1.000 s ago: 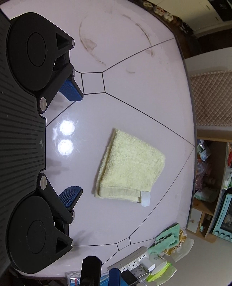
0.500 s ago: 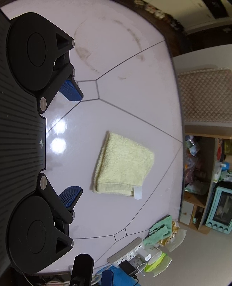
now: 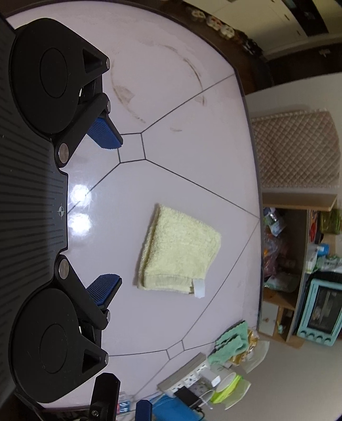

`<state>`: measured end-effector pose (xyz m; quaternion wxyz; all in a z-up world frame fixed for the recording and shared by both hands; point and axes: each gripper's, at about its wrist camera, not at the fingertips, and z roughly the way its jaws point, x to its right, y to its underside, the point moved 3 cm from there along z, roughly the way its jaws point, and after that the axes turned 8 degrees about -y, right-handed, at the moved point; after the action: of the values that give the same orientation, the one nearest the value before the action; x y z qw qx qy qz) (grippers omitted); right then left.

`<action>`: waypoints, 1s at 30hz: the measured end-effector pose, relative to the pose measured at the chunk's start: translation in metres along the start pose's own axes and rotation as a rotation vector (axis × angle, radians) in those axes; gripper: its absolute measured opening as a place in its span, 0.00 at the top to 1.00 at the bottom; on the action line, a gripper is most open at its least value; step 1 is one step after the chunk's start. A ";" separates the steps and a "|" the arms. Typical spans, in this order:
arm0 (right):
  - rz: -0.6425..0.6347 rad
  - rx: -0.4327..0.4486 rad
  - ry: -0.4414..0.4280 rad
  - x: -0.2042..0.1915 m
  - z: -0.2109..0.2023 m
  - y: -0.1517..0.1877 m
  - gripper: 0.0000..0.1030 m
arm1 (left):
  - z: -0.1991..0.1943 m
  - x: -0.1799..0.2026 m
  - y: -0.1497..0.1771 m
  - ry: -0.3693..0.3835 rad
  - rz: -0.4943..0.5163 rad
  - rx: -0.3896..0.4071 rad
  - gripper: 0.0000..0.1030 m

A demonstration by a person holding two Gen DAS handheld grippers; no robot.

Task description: Fold towel

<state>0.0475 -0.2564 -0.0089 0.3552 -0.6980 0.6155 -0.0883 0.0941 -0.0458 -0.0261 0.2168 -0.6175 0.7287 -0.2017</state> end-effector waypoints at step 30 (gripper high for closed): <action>-0.021 -0.075 -0.016 0.029 0.037 -0.003 0.00 | 0.020 0.020 0.004 -0.072 -0.047 -0.061 0.00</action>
<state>0.0769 -0.2689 -0.0437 0.3328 -0.7180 0.6080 -0.0634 0.0993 -0.0659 -0.0466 0.2191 -0.6475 0.7117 -0.1620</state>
